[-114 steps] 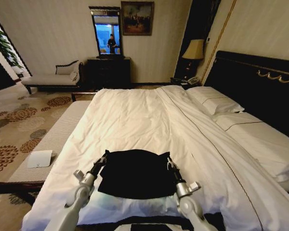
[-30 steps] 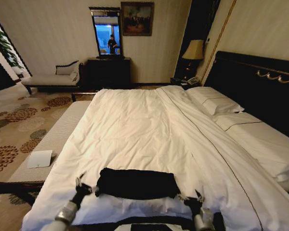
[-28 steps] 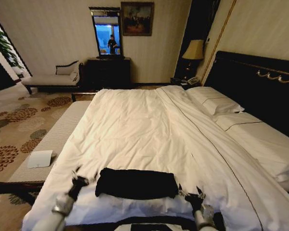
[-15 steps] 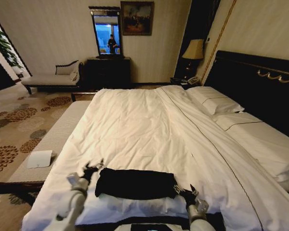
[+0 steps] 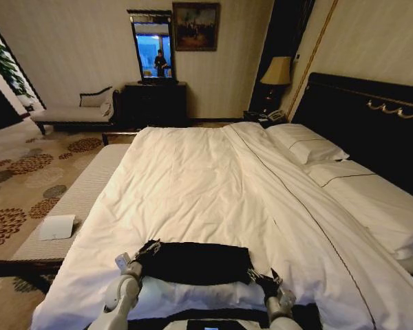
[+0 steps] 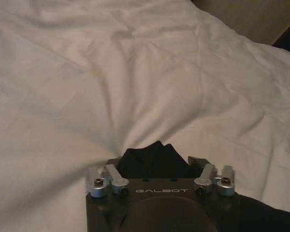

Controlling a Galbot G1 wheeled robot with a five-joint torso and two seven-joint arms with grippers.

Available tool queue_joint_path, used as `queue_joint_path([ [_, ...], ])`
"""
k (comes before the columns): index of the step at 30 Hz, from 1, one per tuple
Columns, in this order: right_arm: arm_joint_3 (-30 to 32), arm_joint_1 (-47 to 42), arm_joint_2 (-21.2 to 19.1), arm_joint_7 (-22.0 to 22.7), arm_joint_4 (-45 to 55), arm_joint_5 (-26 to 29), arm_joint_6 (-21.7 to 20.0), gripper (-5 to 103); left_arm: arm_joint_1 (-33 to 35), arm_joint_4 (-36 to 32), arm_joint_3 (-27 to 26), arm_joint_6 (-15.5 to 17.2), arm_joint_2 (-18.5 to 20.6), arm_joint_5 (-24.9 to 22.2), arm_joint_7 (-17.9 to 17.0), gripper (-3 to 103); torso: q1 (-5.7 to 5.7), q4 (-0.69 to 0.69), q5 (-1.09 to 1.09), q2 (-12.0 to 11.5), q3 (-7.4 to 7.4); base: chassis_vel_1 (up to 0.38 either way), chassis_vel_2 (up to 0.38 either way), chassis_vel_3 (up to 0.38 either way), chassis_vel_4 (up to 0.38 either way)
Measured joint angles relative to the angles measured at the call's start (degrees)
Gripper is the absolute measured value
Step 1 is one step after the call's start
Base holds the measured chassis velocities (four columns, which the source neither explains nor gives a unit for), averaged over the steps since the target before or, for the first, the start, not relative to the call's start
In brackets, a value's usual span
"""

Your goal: Fold the clothes on the bed.

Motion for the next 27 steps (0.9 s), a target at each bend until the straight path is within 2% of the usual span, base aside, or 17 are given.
queue_joint_path([
  [1,0.01,-0.09,0.17,0.02,-0.04,-0.2,0.01,100,0.03,-0.07,-0.06,-0.04,0.01,-0.02,0.05,68,0.0,0.0,-0.01,0.0,0.0,0.0,0.0,0.0,0.0],
  [2,0.01,-0.2,0.37,0.04,-0.1,-0.48,0.05,100,0.04,-0.12,-0.1,-0.06,0.01,-0.12,0.06,68,0.0,0.0,0.0,0.0,0.0,0.0,0.0,0.0,0.0],
  [4,0.0,-0.47,0.75,0.08,-0.21,-0.94,0.14,100,0.01,-0.11,-0.19,-0.12,0.01,-0.62,0.06,57,0.0,0.0,-0.01,0.0,0.0,0.0,0.0,0.0,0.0],
  [5,0.0,-0.47,0.75,0.08,-0.21,-0.94,0.14,100,0.01,-0.11,-0.19,-0.12,0.01,-0.62,0.06,57,0.0,0.0,-0.01,0.0,0.0,0.0,0.0,0.0,0.0],
  [8,-0.01,-0.72,1.27,0.14,-0.41,-1.58,0.32,100,-0.41,0.2,-0.41,-0.12,-0.09,-1.75,-0.12,41,0.0,-0.01,-0.01,0.0,0.0,0.0,0.0,0.0,0.0],
  [9,-0.01,-0.72,1.27,0.14,-0.41,-1.58,0.32,100,-0.41,0.2,-0.41,-0.12,-0.09,-1.75,-0.12,41,0.0,-0.01,-0.01,0.0,0.0,0.0,0.0,0.0,0.0],
  [12,-0.01,-0.74,1.61,0.17,-0.75,-2.12,0.64,100,-0.78,0.32,-0.7,-0.09,-0.12,-2.62,-0.24,25,0.0,-0.01,-0.01,0.0,0.0,0.0,0.0,0.0,0.0],
  [15,-0.01,-0.69,1.72,0.2,-0.96,-2.27,0.76,100,-0.96,0.35,-1.0,-0.1,-0.18,-3.02,-0.24,19,-0.01,-0.01,-0.01,0.0,0.0,0.0,0.0,0.0,0.0],
  [17,-0.01,-0.67,1.77,0.26,-1.08,-2.36,0.83,100,-1.0,0.24,-1.68,-0.33,-0.16,-3.93,-0.2,9,0.0,-0.01,-0.01,0.0,0.0,0.0,0.0,0.0,0.0],
  [20,0.0,-0.62,1.8,0.34,-1.08,-2.41,0.9,100,-0.93,-0.02,-2.55,-0.98,-0.01,-5.13,0.0,5,0.0,-0.01,-0.01,0.0,0.0,0.0,0.0,0.0,0.0],
  [27,0.39,-0.46,1.88,0.54,-1.23,-2.42,1.36,100,-0.86,-0.44,-4.49,-2.99,-0.19,-9.47,0.65,5,0.0,-0.01,-0.01,0.0,0.0,0.0,0.0,0.0,0.0],
])
